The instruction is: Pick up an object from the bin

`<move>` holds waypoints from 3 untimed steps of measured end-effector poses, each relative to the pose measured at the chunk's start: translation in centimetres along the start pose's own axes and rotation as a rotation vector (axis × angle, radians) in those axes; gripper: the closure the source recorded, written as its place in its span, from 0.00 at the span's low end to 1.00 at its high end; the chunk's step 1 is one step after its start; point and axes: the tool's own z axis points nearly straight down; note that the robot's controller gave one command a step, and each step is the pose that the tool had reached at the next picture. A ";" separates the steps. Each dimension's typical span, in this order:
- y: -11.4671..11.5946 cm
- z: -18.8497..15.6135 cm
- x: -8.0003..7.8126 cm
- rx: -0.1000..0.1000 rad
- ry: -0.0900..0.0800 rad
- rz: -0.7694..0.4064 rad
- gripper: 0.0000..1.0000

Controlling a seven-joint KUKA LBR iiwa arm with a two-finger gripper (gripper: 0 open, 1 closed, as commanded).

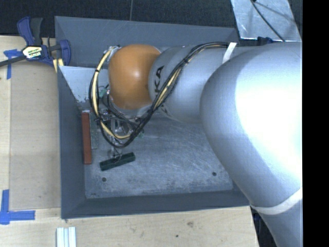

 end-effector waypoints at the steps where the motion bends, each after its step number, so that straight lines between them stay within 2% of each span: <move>1: 0.0 -0.4 -0.3 -0.001 -0.011 0.001 1.00; 2: 0.0 0.0 0.0 0.000 -0.001 0.001 0.00; 3: 2.7 -4.6 9.5 -0.001 0.006 -0.048 0.00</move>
Offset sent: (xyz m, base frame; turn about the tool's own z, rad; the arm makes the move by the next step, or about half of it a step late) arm 0.0000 0.0000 0.0000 0.0000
